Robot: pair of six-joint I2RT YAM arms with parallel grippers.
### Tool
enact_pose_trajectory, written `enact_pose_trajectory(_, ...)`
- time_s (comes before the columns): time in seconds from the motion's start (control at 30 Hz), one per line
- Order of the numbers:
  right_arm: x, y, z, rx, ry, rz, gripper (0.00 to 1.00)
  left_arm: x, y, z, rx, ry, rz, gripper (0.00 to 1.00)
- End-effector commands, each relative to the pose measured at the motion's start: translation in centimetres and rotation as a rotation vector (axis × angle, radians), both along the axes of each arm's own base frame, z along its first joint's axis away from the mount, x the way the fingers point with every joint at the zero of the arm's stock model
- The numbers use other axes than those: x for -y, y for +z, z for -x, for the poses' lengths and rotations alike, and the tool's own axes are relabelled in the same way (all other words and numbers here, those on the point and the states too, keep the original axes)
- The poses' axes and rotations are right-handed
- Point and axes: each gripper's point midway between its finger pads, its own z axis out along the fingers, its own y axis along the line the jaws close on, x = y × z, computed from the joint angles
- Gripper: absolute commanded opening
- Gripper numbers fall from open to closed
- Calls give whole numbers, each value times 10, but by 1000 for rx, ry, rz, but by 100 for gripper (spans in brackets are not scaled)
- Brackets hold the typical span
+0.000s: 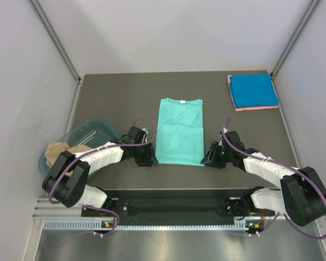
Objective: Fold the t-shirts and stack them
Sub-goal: Fold the tshirt
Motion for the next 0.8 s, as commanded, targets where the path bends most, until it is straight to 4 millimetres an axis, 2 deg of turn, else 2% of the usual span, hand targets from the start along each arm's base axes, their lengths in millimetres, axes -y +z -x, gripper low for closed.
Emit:
enact_pose_trajectory(0.0, 25, -37, 31, -137, -44, 130, 38, -2, -2, -10, 35, 7, -21, 45)
enact_pose_trajectory(0.33, 27, -42, 40, -173, -44, 136, 36, -3, -23, -7, -3, 7, -42, 33)
enact_pose_trajectory(0.47, 26, -40, 39, -178, -63, 133, 36, -6, -30, -5, -19, 18, -60, 22)
enact_pose_trajectory(0.57, 29, -42, 40, -190, -76, 153, 36, -6, -30, -4, -29, 23, -57, 5)
enact_pose_trajectory(0.63, 32, -45, 44, -202, -83, 163, 35, -7, -30, -3, -30, 26, -61, 0)
enact_pose_trajectory(0.77, 33, -50, 49, -213, -87, 176, 35, -8, -26, -2, -20, 28, -62, 0)
